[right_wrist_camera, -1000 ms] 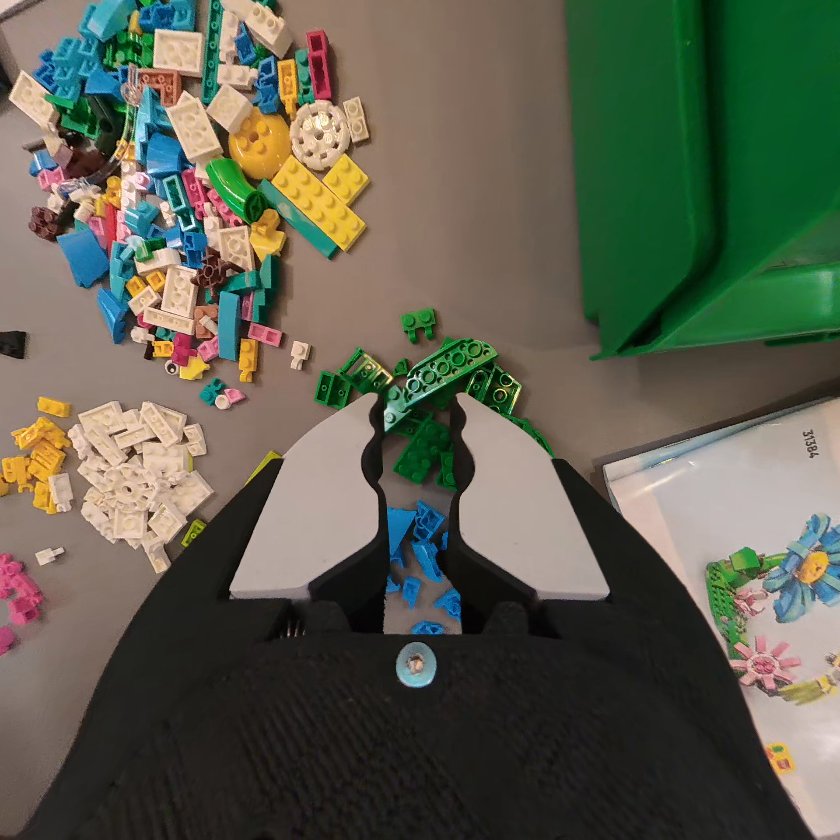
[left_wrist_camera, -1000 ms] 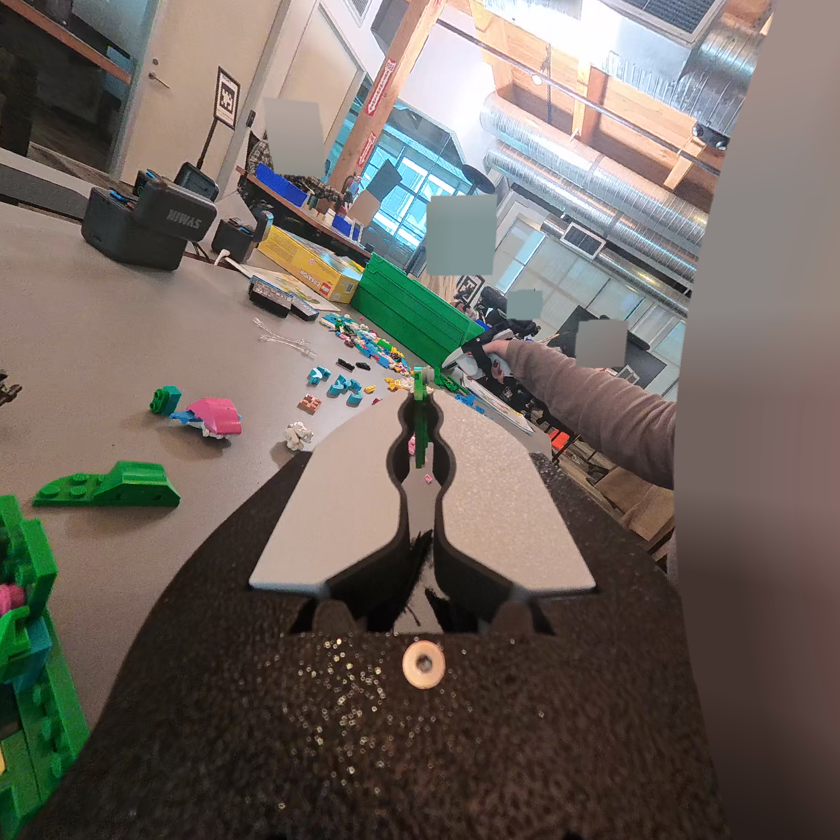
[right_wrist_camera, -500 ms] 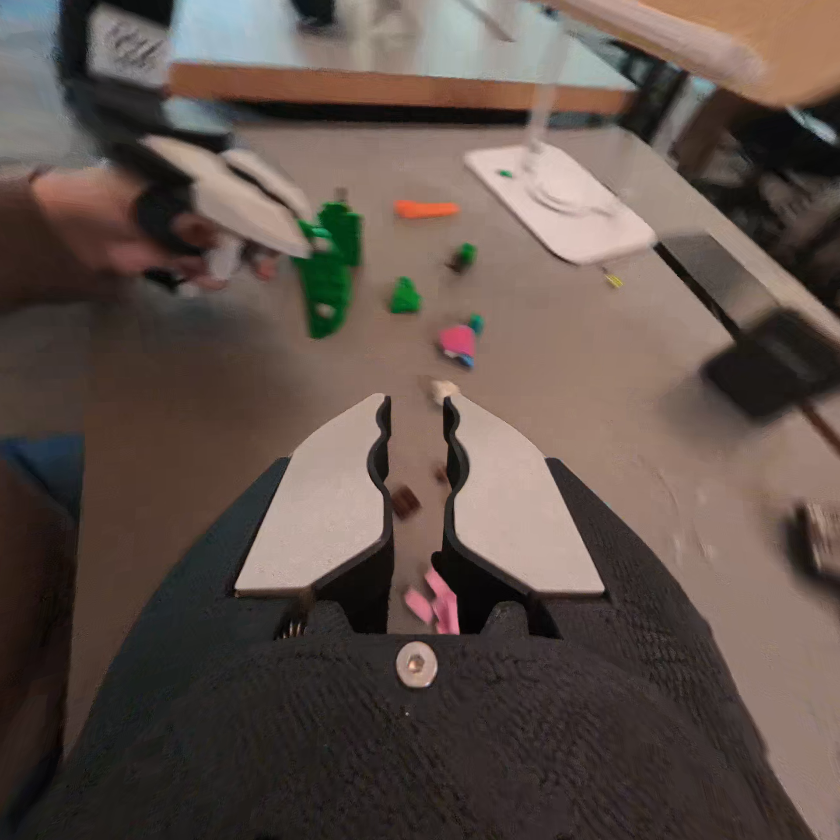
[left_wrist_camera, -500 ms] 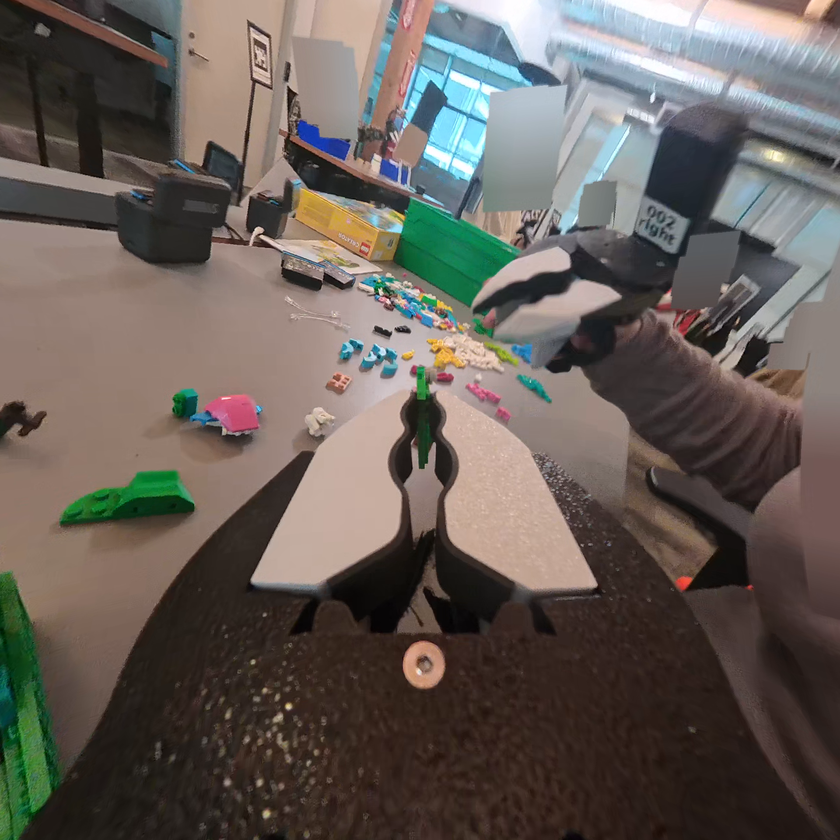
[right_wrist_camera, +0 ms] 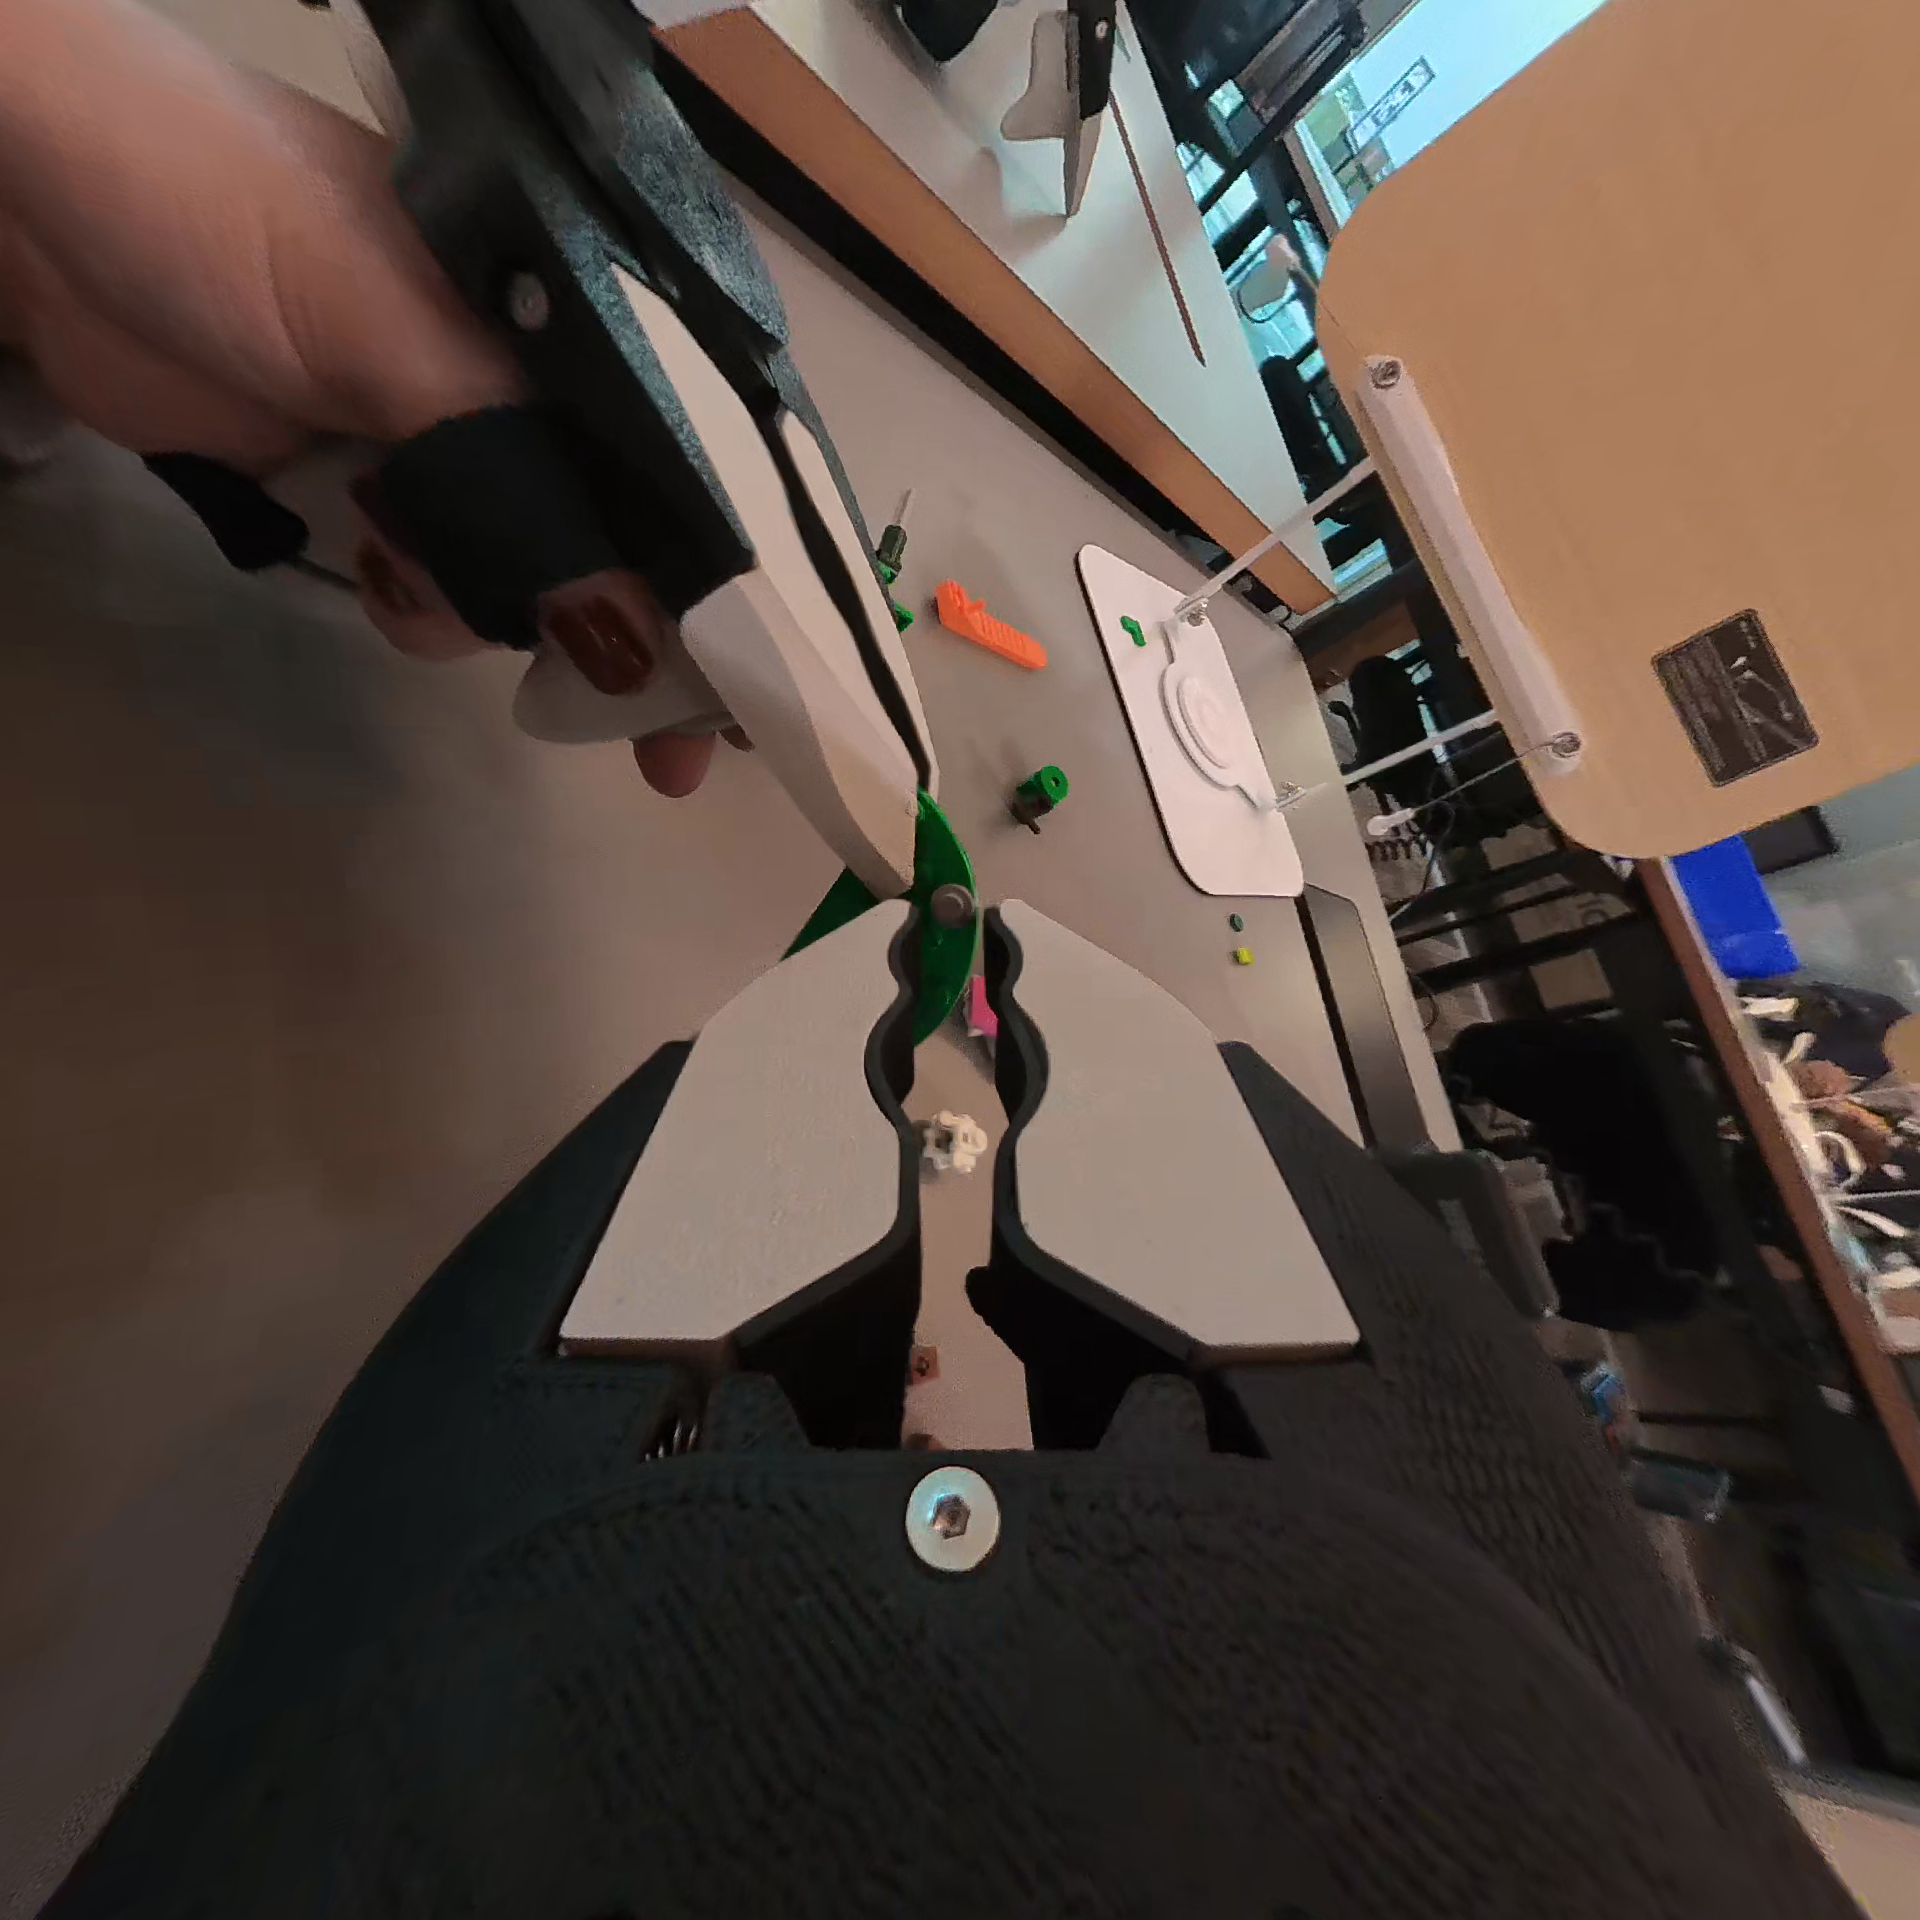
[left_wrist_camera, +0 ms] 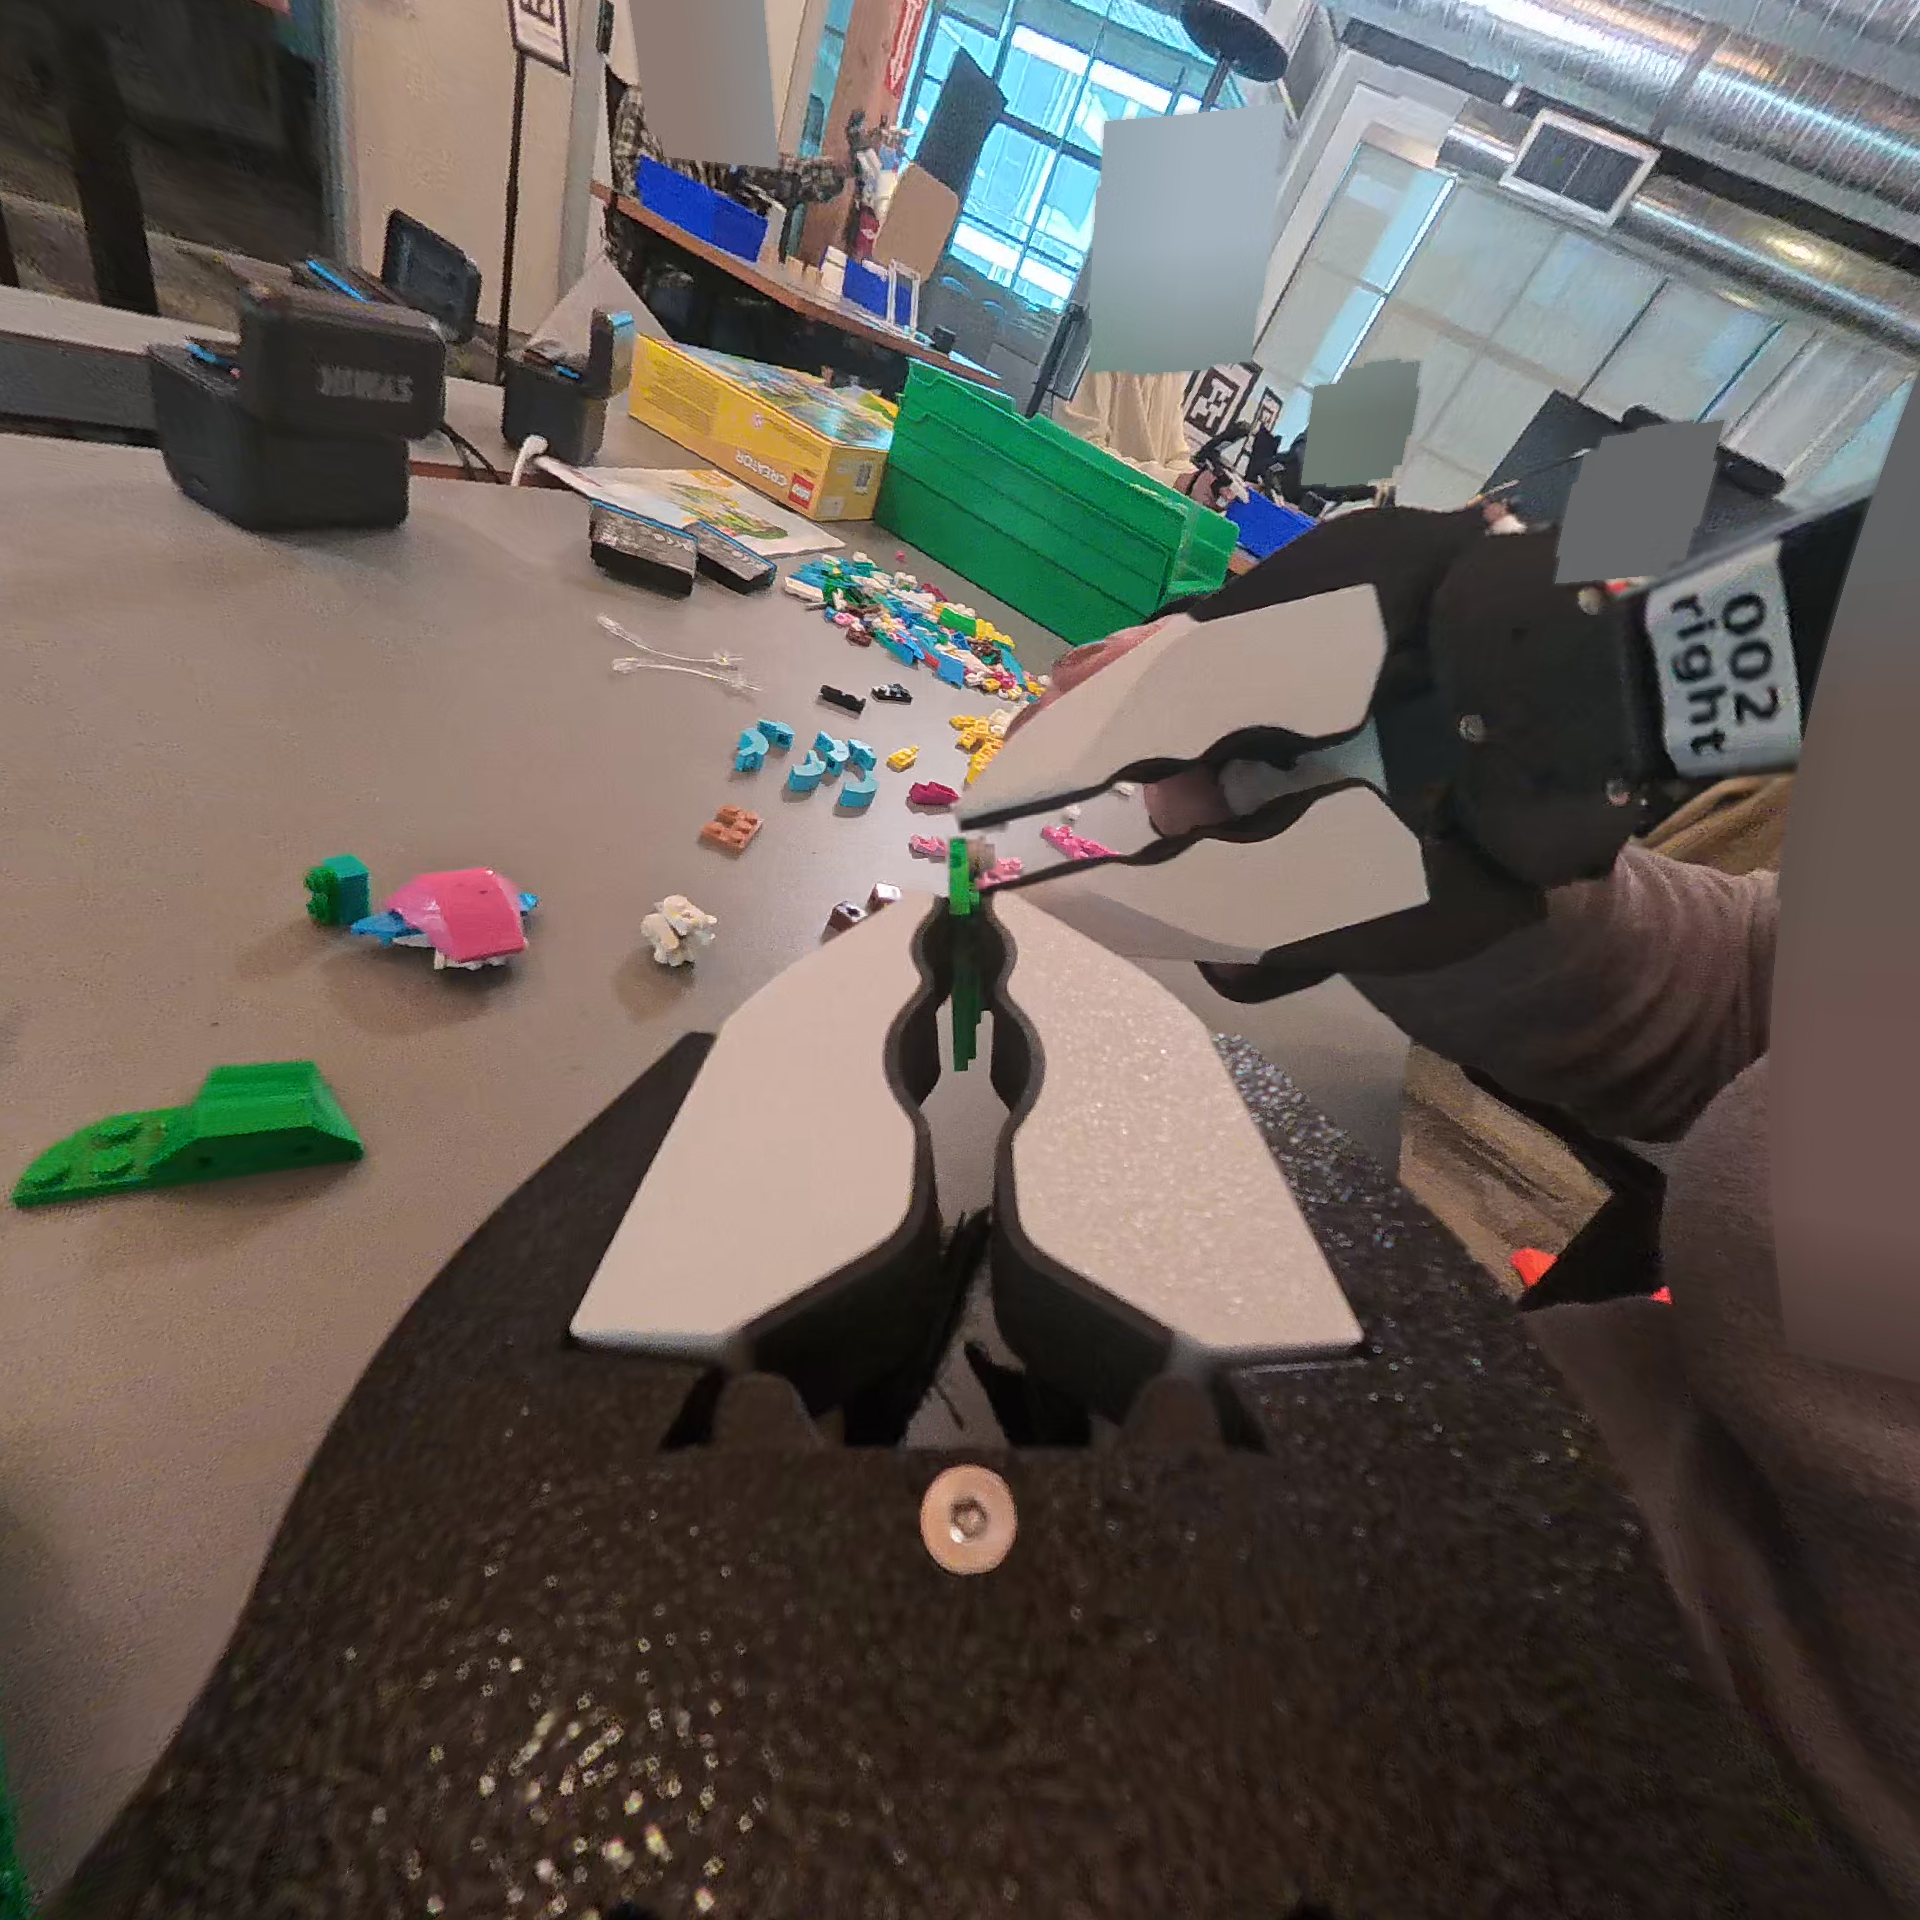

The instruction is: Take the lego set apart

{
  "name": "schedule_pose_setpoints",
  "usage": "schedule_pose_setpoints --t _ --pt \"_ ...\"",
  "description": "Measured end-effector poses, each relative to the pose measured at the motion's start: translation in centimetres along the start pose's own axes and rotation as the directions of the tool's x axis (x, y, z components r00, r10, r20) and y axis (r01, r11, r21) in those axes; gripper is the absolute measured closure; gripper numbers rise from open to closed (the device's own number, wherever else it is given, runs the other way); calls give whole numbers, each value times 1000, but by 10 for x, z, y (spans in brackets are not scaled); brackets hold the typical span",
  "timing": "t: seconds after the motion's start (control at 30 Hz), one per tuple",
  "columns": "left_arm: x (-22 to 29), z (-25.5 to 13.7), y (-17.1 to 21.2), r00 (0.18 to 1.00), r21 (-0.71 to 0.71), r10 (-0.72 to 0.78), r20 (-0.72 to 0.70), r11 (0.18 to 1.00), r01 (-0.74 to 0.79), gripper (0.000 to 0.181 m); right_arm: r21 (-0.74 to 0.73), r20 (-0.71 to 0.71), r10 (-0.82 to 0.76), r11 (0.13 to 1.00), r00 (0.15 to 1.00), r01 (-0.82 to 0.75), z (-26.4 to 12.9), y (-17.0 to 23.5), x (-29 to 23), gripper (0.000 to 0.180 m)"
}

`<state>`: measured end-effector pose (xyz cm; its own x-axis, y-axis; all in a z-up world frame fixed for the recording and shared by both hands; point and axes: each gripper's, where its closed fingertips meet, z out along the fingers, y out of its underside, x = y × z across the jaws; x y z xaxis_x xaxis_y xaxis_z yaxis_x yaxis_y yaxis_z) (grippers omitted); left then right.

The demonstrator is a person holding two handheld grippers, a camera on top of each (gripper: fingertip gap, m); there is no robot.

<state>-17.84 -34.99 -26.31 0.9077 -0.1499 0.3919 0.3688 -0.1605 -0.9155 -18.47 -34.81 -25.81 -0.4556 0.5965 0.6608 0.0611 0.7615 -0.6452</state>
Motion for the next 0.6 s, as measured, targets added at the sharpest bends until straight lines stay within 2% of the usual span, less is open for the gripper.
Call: schedule_pose_setpoints --t 0.27,0.3,0.4,0.6 --pt "4 -1 5 999 -33 -8 -51 999 6 177 -14 1 -81 997 997 81 -1 -2 -5 175" --pt "3 -1 6 999 -40 9 -43 999 -10 177 -11 6 -52 999 999 52 -1 -1 -6 176" --pt "4 -3 3 999 -27 37 -38 999 -38 177 64 73 188 979 979 -193 -1 -4 -4 176" --pt "2 -5 0 999 -12 50 -19 999 -51 177 146 232 516 820 825 -554 0 -7 -3 177"
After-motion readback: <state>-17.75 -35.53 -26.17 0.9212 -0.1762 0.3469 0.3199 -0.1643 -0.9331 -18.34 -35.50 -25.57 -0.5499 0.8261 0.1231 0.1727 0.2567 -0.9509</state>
